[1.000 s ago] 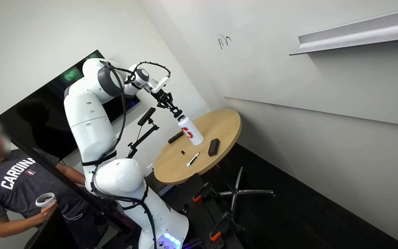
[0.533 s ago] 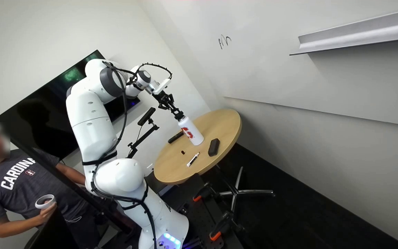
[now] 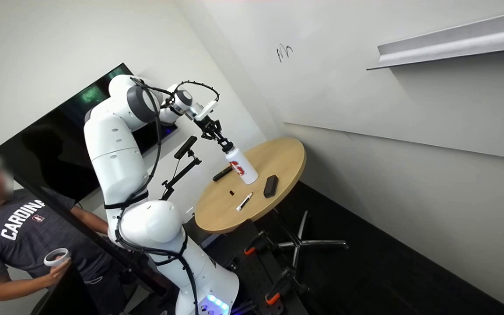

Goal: Pick up the lid and close the bottle

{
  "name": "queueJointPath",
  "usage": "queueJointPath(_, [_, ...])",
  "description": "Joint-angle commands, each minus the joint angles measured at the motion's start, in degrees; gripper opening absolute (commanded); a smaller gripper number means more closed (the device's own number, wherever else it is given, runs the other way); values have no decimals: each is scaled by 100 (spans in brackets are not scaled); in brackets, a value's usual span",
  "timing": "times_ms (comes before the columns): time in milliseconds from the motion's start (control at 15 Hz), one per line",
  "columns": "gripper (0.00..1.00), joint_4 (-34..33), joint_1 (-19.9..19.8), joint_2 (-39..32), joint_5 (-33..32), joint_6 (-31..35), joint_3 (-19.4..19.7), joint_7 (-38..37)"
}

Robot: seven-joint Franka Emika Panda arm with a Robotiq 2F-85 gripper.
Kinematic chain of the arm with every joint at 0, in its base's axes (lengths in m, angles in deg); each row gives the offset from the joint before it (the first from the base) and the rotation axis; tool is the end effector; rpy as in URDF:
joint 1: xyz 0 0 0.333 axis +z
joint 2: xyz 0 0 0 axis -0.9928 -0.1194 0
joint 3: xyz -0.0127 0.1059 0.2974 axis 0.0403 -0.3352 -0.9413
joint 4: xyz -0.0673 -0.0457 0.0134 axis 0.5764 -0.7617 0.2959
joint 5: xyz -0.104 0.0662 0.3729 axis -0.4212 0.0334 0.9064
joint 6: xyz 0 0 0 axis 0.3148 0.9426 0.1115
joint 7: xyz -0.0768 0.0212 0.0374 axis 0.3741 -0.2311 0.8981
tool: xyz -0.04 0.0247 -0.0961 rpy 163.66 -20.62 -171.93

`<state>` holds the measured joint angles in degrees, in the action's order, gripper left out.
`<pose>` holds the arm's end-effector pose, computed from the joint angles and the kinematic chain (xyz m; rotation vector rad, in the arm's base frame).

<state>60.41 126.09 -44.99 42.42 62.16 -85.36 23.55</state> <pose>0.3173 0.5985 0.4145 1.5856 2.5915 0.0368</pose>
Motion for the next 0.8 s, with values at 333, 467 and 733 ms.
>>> queueJointPath(333, [68,244,-69,138,24,257,12,-126])
queueJointPath(467, [83,265,-58,186,4,256,6,-147])
queueJointPath(733, [100,306,-62,471,77,56,-67,-90])
